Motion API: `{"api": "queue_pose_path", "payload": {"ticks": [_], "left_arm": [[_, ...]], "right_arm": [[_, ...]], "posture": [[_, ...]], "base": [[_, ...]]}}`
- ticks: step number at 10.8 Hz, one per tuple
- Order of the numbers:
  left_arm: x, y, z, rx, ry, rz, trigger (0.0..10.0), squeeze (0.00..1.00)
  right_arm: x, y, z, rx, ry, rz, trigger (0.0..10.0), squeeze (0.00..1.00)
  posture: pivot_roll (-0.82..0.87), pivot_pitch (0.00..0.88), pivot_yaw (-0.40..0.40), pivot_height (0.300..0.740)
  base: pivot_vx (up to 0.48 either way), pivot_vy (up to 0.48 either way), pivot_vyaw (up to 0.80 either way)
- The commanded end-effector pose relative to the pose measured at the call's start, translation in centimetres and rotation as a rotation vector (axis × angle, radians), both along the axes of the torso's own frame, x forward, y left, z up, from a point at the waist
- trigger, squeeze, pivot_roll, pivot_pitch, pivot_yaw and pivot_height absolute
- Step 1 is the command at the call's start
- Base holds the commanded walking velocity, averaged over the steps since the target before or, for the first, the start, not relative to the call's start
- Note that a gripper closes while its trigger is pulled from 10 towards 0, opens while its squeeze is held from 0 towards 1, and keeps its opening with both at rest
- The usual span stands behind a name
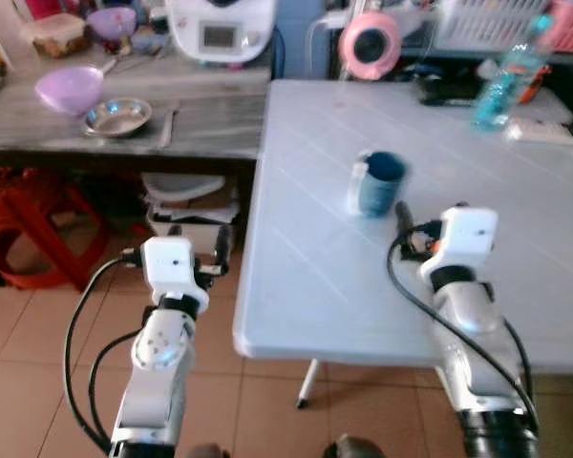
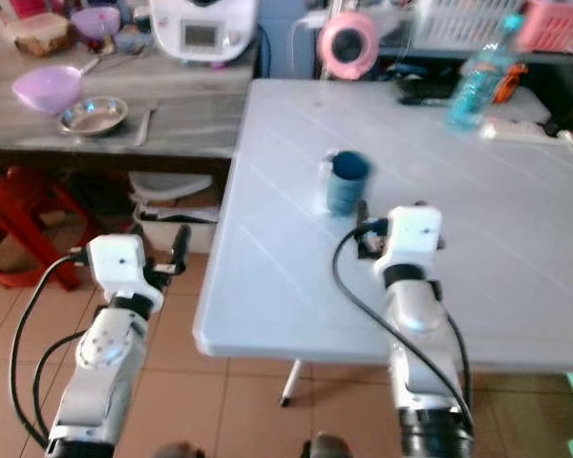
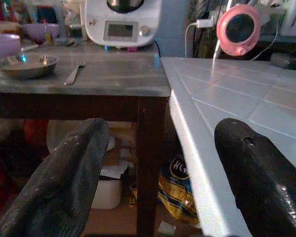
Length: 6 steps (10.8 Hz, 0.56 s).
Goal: Setting the table
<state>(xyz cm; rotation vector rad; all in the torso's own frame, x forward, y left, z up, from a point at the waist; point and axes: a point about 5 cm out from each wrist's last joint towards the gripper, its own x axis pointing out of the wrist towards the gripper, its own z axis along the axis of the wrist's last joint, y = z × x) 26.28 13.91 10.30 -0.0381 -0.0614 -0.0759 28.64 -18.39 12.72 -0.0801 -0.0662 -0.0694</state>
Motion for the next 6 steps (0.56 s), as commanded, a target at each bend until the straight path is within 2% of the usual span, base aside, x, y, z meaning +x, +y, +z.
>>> {"api": "queue_pose_path", "payload": {"ticks": [1,2,3,4,6], "left_arm": [[-0.1,0.6,0.1,0.014,-0.004,0.011,10.0,0.00],[-0.2,0.6,0.2,0.013,-0.002,0.009,10.0,0.00],[-0.4,0.6,0.2,0.018,0.004,0.005,10.0,0.00],[-0.6,0.8,0.2,0.025,0.008,0.003,10.0,0.00],[-0.9,1.0,0.2,0.032,0.015,0.005,10.0,0.00]], "right_arm": [[0.0,0.4,-0.3,-0.003,0.009,0.008,10.0,0.00],[-0.1,0.3,-0.9,-0.011,0.046,0.001,10.0,0.00],[-0.2,-0.2,-2.4,-0.024,0.136,-0.023,10.0,0.00],[-0.3,-0.6,-3.2,0.031,0.183,-0.037,10.0,0.00],[-0.6,-0.8,-4.1,0.021,0.243,-0.041,10.0,0.00]], "posture": [[-0.04,0.038,0.003,0.740],[-0.03,0.053,0.007,0.740],[-0.02,0.066,0.012,0.740],[-0.02,0.072,0.014,0.740],[-0.01,0.089,0.020,0.740]], "base": [[0.000,0.000,0.00],[0.000,0.000,0.00],[0.000,0.000,0.00],[0.000,0.000,0.00],[0.000,0.000,0.00]]}}
